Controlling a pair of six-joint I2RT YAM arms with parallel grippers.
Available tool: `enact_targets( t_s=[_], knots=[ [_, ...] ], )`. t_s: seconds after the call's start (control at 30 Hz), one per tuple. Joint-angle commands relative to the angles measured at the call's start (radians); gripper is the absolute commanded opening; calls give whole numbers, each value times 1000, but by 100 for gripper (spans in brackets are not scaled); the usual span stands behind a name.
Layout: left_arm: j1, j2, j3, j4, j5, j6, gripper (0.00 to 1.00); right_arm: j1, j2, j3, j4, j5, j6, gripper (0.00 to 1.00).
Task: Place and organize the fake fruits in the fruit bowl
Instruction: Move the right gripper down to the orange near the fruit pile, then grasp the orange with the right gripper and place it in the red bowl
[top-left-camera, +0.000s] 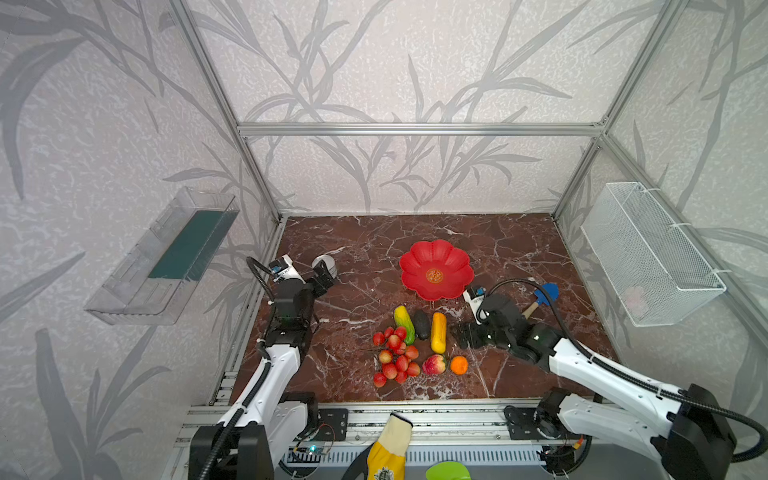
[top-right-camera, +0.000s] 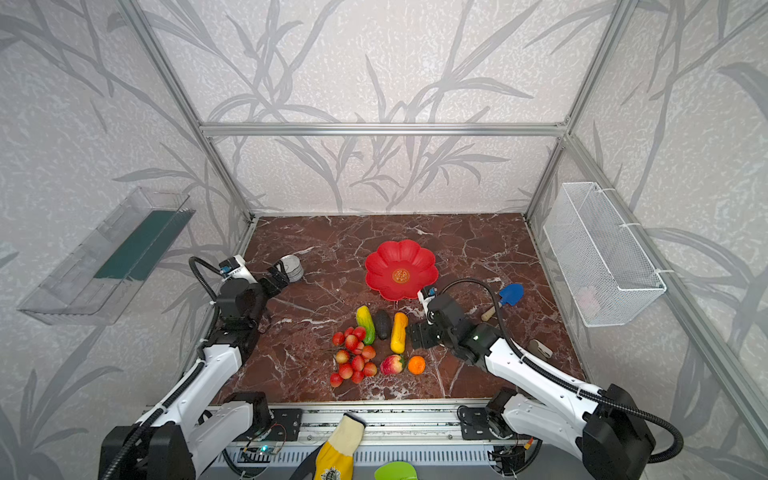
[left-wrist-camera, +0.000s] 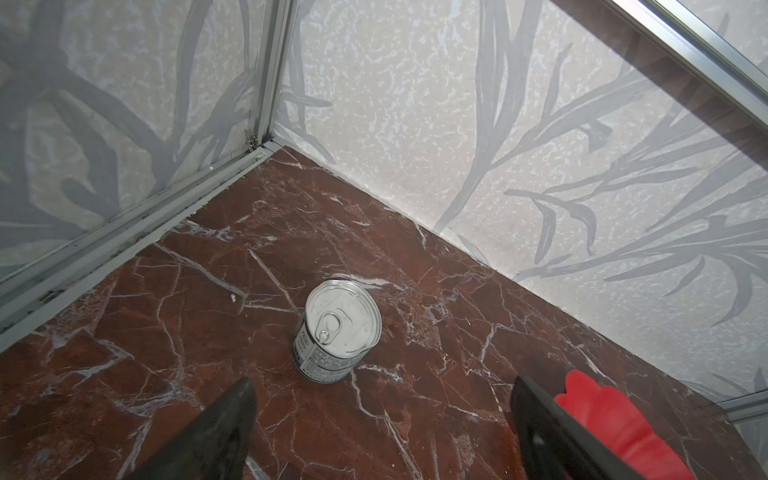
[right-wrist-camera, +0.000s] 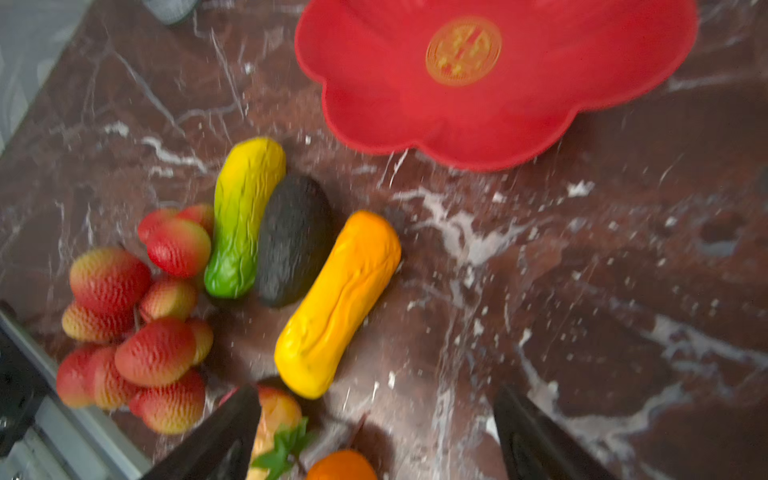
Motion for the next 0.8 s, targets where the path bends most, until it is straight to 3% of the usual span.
enact_targets(
  t_s=[0.0,0.17,0.33,0.43,0.57,0.77],
  knots=[
    [-4,2,37,-4,45,-60,96,88,-28,-46,-131,51,146,87],
    [-4,-9,41,-30,49,-63,96,179,28,-83,-96,90,238,86],
    [-4,-48,18,-37,33,-71,96,183,102,-106,7,69,273,76],
    [-4,-71,14,-53,18,-65,96,182,142,-119,74,59,279,66],
    [-3,-94,7,-55,7,-79,96,182,148,-100,64,56,274,43],
    [-4,-111,1,-73,4,-99,96,167,-22,-29,-2,257,148,36]
  ],
)
